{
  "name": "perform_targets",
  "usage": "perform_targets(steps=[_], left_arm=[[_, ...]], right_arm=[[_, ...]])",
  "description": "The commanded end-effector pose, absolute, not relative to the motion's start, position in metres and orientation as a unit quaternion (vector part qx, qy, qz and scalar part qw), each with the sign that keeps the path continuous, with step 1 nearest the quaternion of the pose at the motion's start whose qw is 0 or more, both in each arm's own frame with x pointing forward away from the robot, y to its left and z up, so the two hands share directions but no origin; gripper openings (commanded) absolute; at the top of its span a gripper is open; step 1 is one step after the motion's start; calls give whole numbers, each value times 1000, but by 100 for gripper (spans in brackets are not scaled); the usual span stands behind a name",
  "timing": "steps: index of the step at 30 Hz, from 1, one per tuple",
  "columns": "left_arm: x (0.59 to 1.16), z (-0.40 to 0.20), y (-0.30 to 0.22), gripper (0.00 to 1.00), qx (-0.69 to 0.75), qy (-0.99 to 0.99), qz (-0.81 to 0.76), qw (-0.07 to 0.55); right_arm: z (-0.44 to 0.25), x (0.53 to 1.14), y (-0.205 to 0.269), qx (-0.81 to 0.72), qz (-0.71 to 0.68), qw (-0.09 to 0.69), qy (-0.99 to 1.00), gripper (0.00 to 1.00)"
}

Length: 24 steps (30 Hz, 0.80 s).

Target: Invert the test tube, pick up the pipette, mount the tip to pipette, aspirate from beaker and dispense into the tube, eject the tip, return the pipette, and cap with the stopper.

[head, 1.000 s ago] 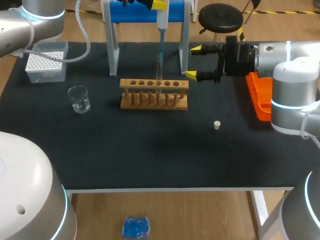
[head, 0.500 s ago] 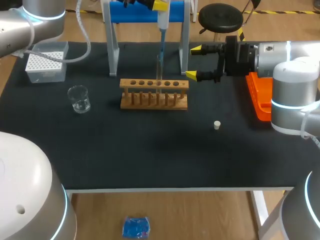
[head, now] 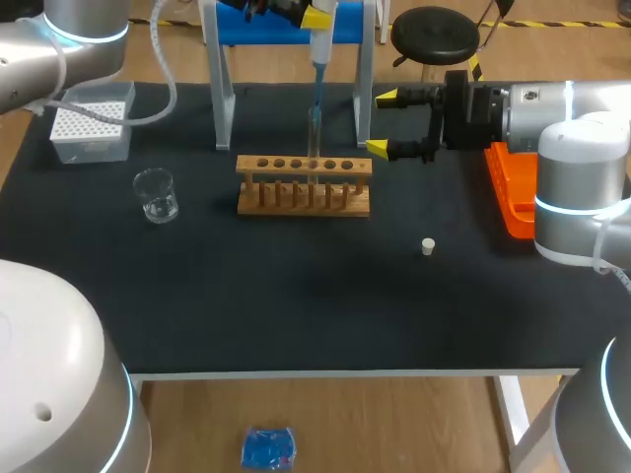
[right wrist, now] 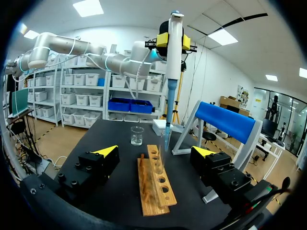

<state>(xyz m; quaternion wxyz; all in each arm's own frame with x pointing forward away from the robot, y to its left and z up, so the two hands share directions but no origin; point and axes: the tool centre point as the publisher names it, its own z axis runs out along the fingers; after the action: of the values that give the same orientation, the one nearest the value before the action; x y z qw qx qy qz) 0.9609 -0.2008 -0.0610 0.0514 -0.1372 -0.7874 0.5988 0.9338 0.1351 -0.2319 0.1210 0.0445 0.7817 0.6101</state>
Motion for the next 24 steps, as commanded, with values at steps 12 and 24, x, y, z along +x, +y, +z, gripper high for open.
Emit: perform_targets(steps=[12, 24], left_arm=[[958, -68, -198, 0, -139, -785, 603, 38], [958, -73, -197, 0, -138, -786, 602, 40]], right_arm=[[-232, 933, 136, 45, 610, 122, 782, 100], [-232, 933, 136, 45, 610, 122, 782, 100]])
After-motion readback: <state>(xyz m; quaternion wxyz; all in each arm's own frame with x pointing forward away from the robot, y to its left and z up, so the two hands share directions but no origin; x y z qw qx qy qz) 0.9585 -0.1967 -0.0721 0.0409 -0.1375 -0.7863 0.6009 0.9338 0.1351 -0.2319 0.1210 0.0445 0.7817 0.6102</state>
